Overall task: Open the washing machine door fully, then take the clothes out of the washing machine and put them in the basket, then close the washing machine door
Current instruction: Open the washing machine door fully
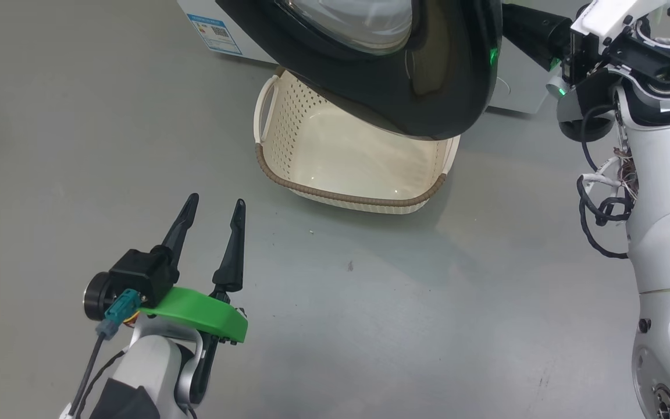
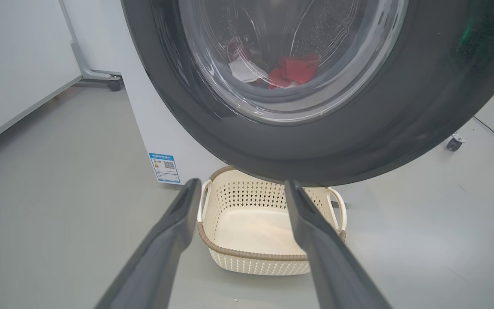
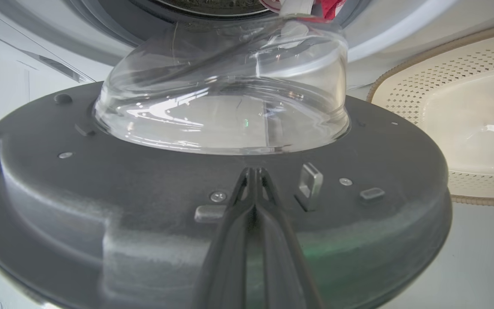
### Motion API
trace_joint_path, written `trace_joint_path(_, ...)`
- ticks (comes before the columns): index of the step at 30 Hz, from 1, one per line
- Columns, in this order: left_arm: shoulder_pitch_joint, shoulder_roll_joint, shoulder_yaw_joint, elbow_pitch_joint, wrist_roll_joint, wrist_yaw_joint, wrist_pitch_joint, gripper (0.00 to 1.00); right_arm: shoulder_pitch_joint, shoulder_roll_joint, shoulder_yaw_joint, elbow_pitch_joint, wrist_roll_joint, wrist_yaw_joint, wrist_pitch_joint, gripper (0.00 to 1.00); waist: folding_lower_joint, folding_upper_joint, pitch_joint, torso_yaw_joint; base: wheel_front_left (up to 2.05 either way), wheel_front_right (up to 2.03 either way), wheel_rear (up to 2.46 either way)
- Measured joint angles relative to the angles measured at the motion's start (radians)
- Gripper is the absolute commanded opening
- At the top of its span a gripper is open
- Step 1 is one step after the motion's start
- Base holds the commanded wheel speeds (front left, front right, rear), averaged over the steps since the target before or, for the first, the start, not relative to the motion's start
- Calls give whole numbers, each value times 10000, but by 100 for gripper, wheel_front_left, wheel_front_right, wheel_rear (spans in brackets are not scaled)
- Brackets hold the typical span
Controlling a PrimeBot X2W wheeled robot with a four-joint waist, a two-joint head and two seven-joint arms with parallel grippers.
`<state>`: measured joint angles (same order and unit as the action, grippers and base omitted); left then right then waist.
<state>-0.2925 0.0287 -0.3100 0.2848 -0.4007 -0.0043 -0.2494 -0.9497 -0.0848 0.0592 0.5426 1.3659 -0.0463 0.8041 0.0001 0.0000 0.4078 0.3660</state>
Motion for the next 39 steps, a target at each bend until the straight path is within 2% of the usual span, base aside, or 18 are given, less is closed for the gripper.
trace_joint_path(3,2,0,-8,10,2,2,0,100,92,4,82,35,100,-178,236,0,0,0,-103,32,0,0,0)
trace_joint_path(6,3,0,-12,36,2,4,0,100,176,8,186,65,196,-188,414,0,0,0,-171,51,0,0,0)
trace_joint_path(9,6,0,-13,48,4,40,0,100,257,46,362,100,299,-347,623,0,0,0,-262,74,0,0,0)
trace_joint_path(15,25,0,-40,111,4,88,0,100,637,73,512,167,976,-447,805,0,0,0,-483,115,0,0,0)
trace_joint_path(33,274,4,-167,224,81,94,0,100,1566,84,2830,-366,3538,-610,786,0,0,0,-987,274,0,0,0)
trace_joint_path(39,334,4,-198,221,79,94,0,100,1864,81,3900,-617,3979,-629,570,0,0,0,-1054,367,0,0,0)
